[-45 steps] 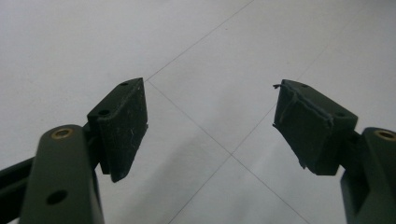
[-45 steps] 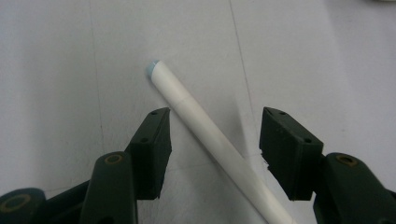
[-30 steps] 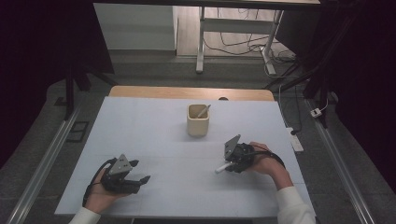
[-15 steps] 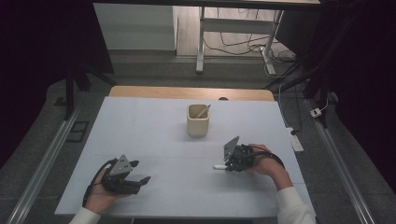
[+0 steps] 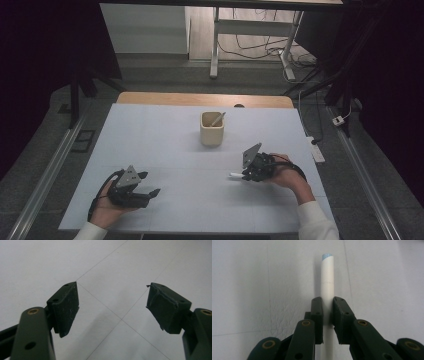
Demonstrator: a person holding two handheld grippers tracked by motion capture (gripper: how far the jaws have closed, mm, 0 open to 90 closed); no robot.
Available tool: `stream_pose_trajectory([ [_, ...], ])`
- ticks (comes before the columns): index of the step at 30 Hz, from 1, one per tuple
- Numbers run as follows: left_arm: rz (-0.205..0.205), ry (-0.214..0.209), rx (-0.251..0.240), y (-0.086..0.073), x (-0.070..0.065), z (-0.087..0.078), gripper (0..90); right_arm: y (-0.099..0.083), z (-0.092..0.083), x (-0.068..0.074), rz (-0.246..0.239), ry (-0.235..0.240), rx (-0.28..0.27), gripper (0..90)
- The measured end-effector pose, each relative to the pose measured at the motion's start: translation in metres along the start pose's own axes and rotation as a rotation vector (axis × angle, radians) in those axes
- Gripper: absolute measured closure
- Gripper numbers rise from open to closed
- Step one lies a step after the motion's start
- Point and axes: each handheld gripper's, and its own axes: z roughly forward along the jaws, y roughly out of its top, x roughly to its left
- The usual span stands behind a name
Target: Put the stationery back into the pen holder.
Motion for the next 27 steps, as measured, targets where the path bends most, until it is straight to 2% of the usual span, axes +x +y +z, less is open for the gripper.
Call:
stream_pose_trajectory([
  [5,0.0,0.0,-0.001,0.0,0.0,0.0,25.8,-0.002,-0.004,-0.002,0.021,-0.007,-0.046,77.8],
  [9,-0.001,0.0,-0.002,0.0,0.0,0.0,25.8,-0.003,-0.007,-0.003,0.029,-0.014,-0.057,77.8],
  [21,-0.006,0.002,-0.006,0.0,0.001,-0.001,25.8,-0.004,-0.025,-0.003,0.074,-0.071,-0.154,77.8],
  [27,-0.006,0.002,-0.007,0.0,0.001,-0.001,25.8,-0.005,-0.029,-0.005,0.09,-0.087,-0.182,77.8],
])
